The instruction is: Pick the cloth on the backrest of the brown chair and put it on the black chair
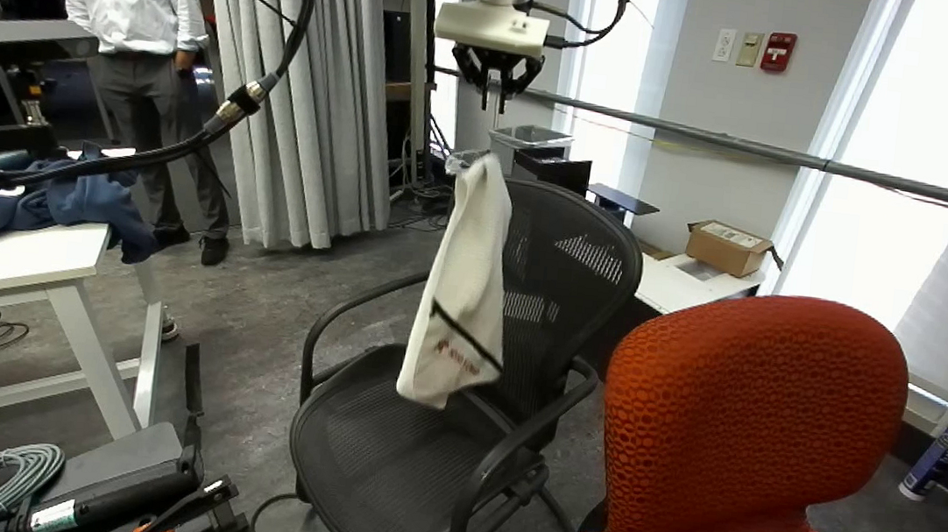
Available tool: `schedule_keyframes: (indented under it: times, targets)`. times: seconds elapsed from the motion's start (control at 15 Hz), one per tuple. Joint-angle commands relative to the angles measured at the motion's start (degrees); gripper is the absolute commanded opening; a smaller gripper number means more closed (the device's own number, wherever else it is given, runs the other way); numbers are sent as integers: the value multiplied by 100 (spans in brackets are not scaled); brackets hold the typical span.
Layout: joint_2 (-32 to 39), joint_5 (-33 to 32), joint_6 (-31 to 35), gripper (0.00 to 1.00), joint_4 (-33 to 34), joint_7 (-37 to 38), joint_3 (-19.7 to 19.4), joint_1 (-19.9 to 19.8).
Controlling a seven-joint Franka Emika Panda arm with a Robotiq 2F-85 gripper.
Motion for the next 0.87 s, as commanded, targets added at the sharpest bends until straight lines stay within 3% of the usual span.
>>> schedule_keyframes:
  times: [0.0,0.4,0.8]
  targets:
    - [-52,-43,-114,51,18,144,-101,96]
    - [-57,-78,-90,99,10,197,-115,110]
    - [3,16,-27,100,28,57,-80,75]
